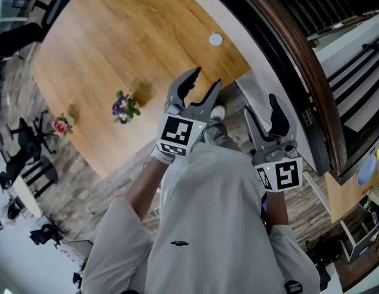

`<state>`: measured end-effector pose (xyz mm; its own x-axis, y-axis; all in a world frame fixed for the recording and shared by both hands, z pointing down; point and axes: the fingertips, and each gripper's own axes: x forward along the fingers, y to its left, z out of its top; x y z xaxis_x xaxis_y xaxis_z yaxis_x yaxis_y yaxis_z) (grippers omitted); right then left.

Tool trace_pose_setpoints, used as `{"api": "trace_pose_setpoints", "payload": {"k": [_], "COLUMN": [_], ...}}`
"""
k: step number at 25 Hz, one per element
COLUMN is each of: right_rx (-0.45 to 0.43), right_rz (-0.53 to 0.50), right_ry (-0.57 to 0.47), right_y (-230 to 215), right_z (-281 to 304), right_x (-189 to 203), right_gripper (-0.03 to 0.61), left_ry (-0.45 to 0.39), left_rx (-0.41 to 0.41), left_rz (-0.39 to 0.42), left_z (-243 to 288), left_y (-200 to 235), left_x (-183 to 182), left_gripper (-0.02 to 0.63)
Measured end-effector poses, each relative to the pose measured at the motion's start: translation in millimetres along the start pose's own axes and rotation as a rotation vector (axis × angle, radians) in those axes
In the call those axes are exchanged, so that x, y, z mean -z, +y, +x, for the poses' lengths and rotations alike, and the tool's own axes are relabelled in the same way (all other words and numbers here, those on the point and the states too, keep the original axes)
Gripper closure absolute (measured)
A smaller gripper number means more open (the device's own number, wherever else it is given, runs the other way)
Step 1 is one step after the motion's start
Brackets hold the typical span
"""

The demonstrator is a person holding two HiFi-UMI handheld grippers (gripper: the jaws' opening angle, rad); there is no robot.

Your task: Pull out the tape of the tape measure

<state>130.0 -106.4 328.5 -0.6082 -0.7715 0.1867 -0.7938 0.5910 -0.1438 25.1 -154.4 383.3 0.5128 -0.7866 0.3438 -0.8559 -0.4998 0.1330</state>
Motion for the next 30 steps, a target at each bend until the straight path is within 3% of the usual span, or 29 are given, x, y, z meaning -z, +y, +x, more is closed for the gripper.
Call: {"api": "trace_pose_setpoints", "payload": {"k": [6, 18, 30], "right_rx": [0.028, 0.033, 0.011], "right_rz": [-0.002, 0.019, 0.045], "right_ry": [0.016, 0.045, 0.083], "right_y": [-8, -21, -23], "right_z": [10, 42, 59], "right_x": [2, 12, 40], "right_gripper": [0.321, 0.321, 0.321], "left_ry": [0.031, 0.093, 0.146], "left_rx": [-0.034, -0.115, -0.129], "left_rz": [-0.004, -0.093, -0.116], "left_z": [30, 82, 124], "left_y": [21, 46, 66], "left_x": [21, 68, 111], "left_gripper": [0.397, 0.371, 0.349]}}
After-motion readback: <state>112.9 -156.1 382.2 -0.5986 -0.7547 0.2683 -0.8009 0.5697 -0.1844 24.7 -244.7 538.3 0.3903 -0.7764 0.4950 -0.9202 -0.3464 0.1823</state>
